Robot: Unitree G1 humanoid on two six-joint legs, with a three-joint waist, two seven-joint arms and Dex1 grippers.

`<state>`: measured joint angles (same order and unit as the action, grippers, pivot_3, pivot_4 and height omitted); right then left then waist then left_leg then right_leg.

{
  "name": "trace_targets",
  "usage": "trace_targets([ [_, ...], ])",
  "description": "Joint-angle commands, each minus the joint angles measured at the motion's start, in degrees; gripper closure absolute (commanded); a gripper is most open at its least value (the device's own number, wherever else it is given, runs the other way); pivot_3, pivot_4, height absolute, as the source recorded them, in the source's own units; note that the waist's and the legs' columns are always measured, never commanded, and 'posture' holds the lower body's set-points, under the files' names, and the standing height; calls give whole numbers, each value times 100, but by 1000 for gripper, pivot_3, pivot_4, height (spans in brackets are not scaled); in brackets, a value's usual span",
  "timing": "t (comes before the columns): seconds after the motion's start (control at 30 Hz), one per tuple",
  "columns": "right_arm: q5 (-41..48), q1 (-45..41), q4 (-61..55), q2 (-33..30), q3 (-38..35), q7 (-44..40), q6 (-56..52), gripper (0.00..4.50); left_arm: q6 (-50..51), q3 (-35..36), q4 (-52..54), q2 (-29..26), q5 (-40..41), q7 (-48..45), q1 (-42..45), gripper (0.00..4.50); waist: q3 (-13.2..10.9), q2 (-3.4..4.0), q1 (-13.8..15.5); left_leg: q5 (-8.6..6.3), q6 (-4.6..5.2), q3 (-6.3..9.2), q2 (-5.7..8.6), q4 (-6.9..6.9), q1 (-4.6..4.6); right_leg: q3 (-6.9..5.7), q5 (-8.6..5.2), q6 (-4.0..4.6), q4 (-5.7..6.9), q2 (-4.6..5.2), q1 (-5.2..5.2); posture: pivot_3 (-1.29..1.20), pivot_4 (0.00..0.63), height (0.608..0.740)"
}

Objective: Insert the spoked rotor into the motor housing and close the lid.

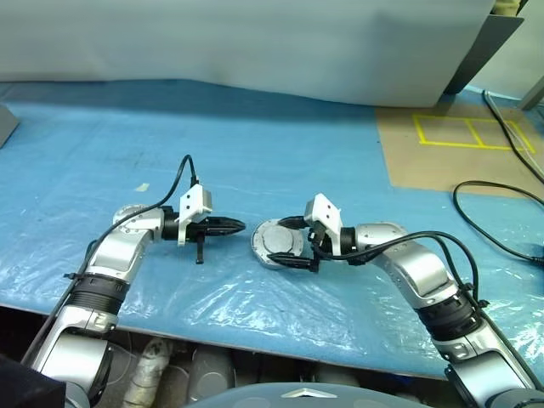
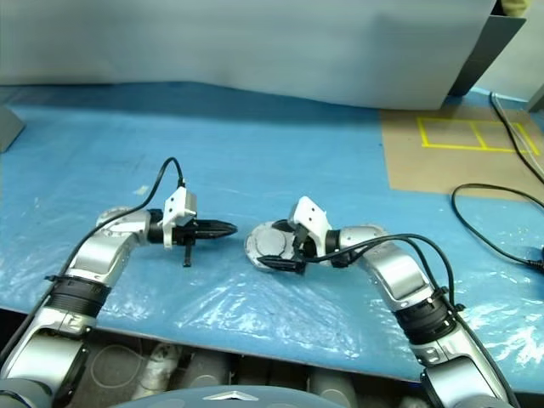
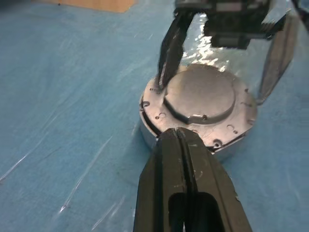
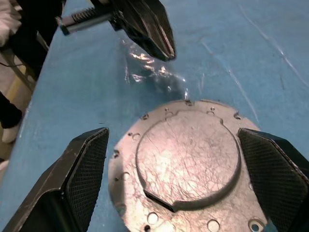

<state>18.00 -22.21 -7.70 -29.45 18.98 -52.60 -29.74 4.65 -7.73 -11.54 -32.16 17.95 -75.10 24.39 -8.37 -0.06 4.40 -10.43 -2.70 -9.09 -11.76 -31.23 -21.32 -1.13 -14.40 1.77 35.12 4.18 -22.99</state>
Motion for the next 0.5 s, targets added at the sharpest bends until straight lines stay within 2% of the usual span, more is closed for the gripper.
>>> trace_targets([
  [0.03, -200, -141, 209, 47, 2, -51, 265, 22, -40, 60, 239, -156, 25, -101, -33, 4500, 0, 0, -19, 0, 0, 2, -1, -2, 0, 0, 0, 1, 4, 0, 0, 0, 150, 740],
  [0.13, -395, -94, 301, 46, 123, -98, 406, 22, -54, 66, 237, -155, -9, -50, -35, 4500, 0, 0, -29, 0, 0, 3, 0, -7, 2, 1, -1, 1, 10, 0, 1, 0, 150, 740],
  [0.17, -513, -69, 336, 39, 200, -107, 520, 190, -49, 66, 233, -145, -13, -28, -29, 4500, 0, 0, -32, 0, 0, 3, 0, -9, 2, 1, -1, 1, 11, 0, 1, 0, 150, 740],
  [0.23, -663, -46, 391, 41, 277, -122, 674, 618, -44, 63, 226, -131, -22, 0, -19, 4500, 0, 0, -39, 0, 0, 4, 0, -11, 3, 1, -1, 1, 13, 0, 1, 0, 150, 740],
  [0.33, -611, -35, 366, 169, 269, -90, 565, 1559, -30, 36, 274, -112, -23, 34, -35, 4500, 0, 0, -40, 0, 1, 3, 0, -12, 9, 2, -1, 2, 22, 0, 2, 0, 150, 740],
  [0.5, -701, -92, 464, 336, 228, 60, 503, 1600, -11, 0, 304, -77, -18, 57, -24, 4500, 0, 0, -57, 0, 1, 4, 0, -23, 16, 8, -12, 21, 33, 0, 3, 0, 150, 740],
])
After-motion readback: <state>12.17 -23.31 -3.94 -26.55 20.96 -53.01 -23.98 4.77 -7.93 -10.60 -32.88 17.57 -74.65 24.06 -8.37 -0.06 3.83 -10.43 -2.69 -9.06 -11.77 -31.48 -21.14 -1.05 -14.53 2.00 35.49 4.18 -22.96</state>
